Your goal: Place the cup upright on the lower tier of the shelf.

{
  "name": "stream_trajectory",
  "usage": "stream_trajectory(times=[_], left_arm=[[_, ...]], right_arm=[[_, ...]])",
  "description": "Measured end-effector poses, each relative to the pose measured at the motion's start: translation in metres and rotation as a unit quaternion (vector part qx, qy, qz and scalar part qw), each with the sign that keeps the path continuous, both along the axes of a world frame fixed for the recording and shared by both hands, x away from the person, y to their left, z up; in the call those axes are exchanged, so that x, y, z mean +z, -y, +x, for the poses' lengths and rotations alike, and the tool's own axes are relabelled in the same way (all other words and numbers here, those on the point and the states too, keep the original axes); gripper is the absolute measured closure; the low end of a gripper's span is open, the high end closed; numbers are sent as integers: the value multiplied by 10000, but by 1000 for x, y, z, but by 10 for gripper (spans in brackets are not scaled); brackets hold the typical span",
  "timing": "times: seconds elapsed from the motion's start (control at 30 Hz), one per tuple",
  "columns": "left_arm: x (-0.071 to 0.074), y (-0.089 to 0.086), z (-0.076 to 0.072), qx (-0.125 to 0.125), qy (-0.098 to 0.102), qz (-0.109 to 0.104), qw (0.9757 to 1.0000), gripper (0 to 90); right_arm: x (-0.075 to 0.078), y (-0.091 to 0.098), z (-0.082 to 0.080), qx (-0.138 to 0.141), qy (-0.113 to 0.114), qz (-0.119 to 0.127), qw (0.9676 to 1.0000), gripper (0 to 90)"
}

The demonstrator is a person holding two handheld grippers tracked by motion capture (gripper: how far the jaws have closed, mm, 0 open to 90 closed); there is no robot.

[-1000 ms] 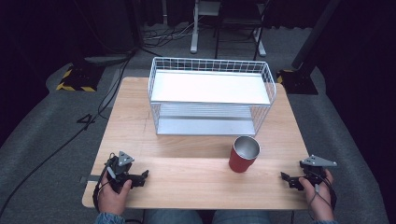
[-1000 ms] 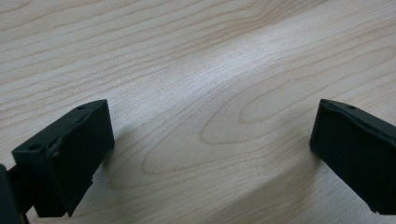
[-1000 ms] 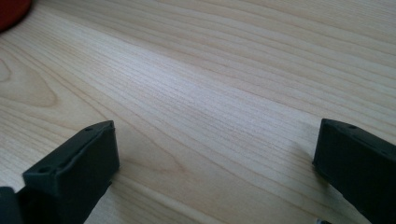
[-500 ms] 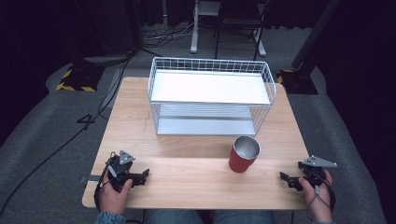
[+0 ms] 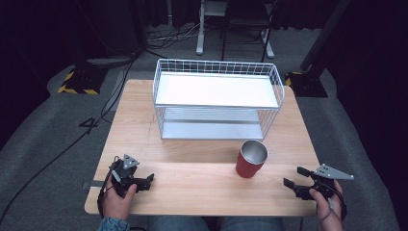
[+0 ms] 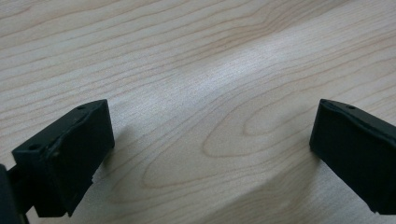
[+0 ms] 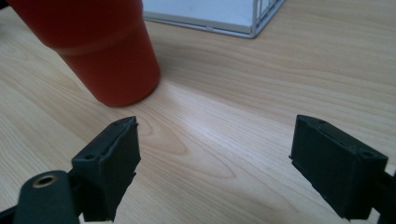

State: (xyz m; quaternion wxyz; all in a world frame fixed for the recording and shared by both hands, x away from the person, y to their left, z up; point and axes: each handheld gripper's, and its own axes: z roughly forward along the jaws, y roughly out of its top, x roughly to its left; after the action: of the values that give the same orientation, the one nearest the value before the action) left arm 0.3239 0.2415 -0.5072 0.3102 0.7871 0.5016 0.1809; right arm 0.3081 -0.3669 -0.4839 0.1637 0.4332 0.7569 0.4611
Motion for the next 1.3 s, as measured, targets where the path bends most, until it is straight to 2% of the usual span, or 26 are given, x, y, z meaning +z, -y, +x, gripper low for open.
stream_trajectory(times=[0.07,0.13,0.3,0.33,0.5,0.6,0.63,0.7,1.0,1.07,1.3], left_arm=[[0,0,0,-3,0,-7,10000,1],[0,1,1,1,-9,-8,10000,1],[0,1,1,-2,-13,0,10000,1],[0,1,1,-4,-13,2,10000,1],[0,1,1,-3,-13,2,10000,1],[0,1,1,-4,-12,2,10000,1],[0,1,1,-4,-12,2,10000,1],[0,1,1,14,-15,2,10000,1],[0,2,-1,72,-9,5,10000,1],[0,3,-2,81,0,-2,10000,2],[0,3,-4,83,-14,5,10000,2]], right_arm=[[1,-1,-1,4,24,18,10000,161],[3,-6,-4,35,158,119,9998,161],[6,-13,-8,83,230,165,9996,160],[6,-18,-9,130,288,226,9992,159],[9,-28,-11,178,394,204,9989,159],[11,-42,-11,271,526,325,9977,159],[11,-42,-11,271,526,325,9977,159],[11,-53,-9,270,534,398,9974,159],[7,-76,-3,435,533,381,9969,159],[6,-84,0,547,534,367,9964,159],[1,-97,9,520,531,338,9967,159]])
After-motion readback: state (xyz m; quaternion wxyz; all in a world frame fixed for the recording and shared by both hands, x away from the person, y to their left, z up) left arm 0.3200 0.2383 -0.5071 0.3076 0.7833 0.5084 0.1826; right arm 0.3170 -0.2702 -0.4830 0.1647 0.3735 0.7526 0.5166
